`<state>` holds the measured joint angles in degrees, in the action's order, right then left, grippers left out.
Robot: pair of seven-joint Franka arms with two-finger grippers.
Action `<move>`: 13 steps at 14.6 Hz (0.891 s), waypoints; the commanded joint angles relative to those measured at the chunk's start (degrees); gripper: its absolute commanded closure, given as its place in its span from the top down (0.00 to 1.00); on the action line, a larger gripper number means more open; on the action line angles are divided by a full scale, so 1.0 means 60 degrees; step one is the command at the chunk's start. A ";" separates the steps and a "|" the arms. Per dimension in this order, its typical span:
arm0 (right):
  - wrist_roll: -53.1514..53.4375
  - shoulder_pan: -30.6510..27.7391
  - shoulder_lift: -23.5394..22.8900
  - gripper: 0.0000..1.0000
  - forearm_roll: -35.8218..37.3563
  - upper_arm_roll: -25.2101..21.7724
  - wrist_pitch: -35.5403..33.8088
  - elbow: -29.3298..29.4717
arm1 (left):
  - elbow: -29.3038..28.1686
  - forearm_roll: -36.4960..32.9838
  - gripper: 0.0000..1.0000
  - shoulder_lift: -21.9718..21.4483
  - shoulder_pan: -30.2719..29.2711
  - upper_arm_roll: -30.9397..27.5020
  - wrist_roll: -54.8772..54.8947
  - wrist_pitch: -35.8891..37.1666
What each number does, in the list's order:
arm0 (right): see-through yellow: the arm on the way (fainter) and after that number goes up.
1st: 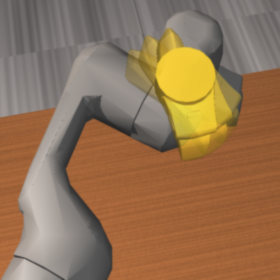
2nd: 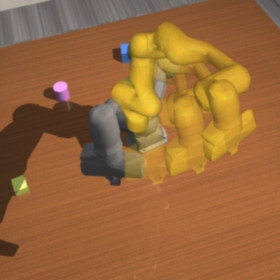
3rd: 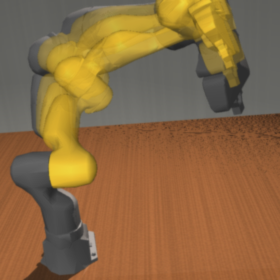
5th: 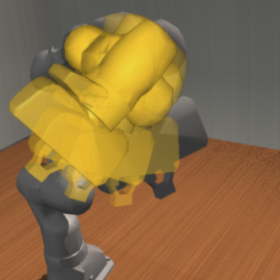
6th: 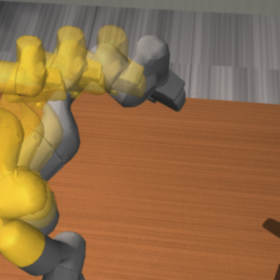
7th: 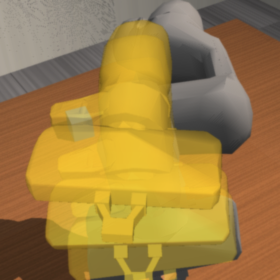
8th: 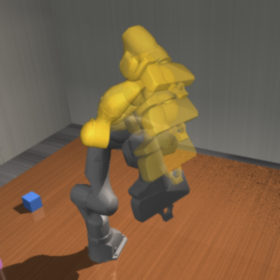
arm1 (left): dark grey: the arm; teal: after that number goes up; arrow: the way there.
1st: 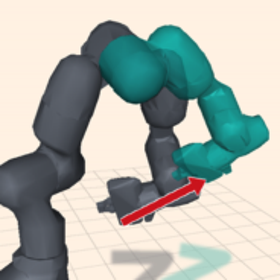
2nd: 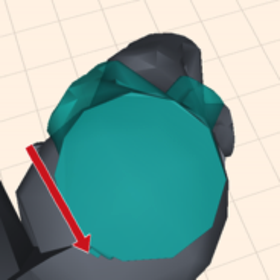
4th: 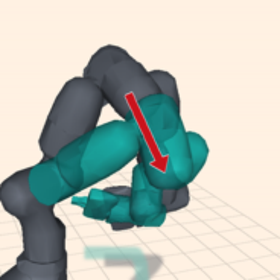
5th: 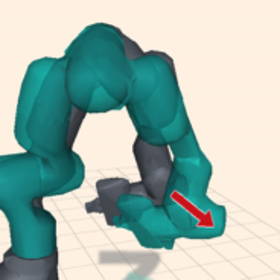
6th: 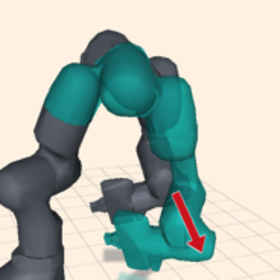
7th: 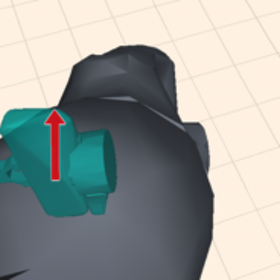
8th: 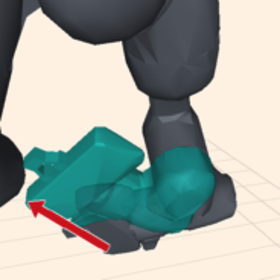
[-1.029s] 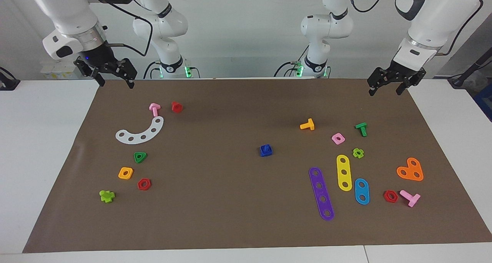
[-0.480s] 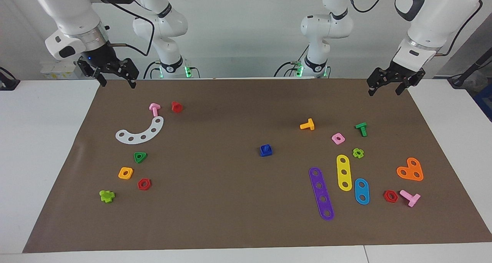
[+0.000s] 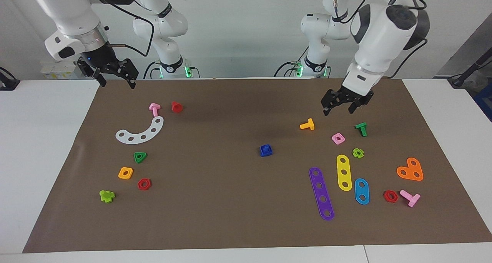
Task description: Unscrew and place screws in storage area
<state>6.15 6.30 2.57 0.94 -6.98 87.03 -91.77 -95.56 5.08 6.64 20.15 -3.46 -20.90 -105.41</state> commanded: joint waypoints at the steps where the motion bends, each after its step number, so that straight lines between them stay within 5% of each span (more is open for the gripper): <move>1: -0.0204 -0.0010 0.0245 1.00 0.0442 0.0036 0.0378 -0.0305 | -0.0054 0.0120 0.98 0.0693 0.0756 -0.0156 -0.0836 -0.1264; 9: -0.0233 -0.0083 0.0289 1.00 0.0268 0.0051 0.0261 -0.0408 | -0.0333 -0.0215 0.92 0.2668 0.2585 -0.0272 -0.2286 -0.3303; 13: -0.0233 -0.0068 0.0333 1.00 0.0268 0.0051 0.0261 -0.0466 | -0.0961 -0.0510 0.89 0.2833 0.2750 -0.0273 -0.2405 -0.4269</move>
<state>6.15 6.32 2.68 2.46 -6.98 87.83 -92.25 -98.30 3.48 24.63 35.47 -3.86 -34.41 -127.57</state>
